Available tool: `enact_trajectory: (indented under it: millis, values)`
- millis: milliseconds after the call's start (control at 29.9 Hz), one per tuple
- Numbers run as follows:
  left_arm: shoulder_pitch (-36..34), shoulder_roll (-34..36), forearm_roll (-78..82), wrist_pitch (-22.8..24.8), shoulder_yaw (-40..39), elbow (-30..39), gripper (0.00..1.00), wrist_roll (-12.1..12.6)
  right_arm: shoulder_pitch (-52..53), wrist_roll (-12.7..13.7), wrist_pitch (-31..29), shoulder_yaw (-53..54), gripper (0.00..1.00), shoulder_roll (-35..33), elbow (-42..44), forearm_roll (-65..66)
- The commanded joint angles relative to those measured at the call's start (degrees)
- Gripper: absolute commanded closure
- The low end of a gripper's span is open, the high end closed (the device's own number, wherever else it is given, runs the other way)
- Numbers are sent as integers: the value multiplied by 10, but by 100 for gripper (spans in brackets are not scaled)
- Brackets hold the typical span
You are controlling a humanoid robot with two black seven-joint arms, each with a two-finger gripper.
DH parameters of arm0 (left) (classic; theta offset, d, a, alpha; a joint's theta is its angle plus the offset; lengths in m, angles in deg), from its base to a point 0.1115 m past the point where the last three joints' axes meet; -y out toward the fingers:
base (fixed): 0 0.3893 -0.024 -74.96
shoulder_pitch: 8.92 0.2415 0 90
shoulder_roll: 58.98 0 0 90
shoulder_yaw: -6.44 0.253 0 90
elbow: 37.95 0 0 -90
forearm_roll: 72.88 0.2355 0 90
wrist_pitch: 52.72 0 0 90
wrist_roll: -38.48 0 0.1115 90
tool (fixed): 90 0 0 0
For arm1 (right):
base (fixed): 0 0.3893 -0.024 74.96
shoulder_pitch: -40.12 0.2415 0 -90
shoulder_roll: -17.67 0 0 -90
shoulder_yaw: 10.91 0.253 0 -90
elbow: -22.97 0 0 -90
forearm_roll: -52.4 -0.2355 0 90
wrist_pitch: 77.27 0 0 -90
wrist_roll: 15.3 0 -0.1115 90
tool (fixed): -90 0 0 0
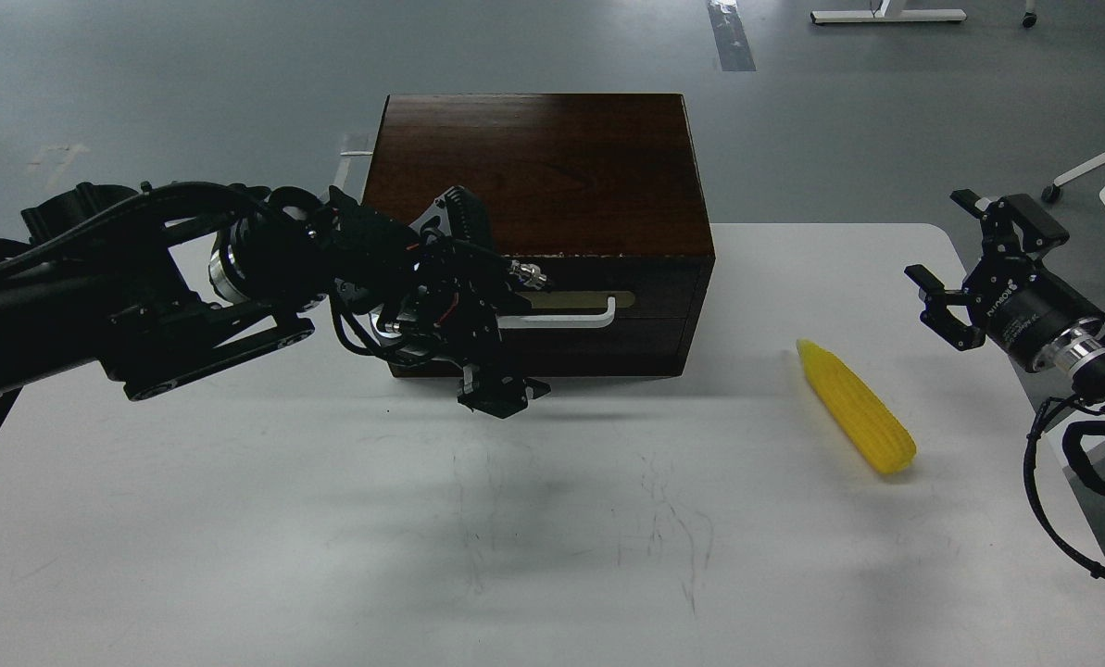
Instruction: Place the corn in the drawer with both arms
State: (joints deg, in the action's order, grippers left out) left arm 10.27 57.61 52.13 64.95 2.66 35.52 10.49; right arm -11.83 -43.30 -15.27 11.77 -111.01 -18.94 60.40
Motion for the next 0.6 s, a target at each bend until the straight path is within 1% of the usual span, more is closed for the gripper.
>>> enact_trajectory:
  millis: [0, 134, 367, 568]
  values:
    - [1, -2, 0, 0, 0, 0, 2, 0, 0, 0, 0, 0, 0, -1, 0, 0]
    - [-6, -5, 0, 0, 19, -2, 2, 0, 0, 0, 0, 4, 0, -1, 0, 0]
    - [-5, -7, 0, 0, 23, -5, 2, 0, 0, 0, 0, 4, 0, -1, 0, 0]
    - [-4, -7, 0, 0, 22, 12, 2, 0, 0, 0, 0, 5, 0, -2, 0, 0]
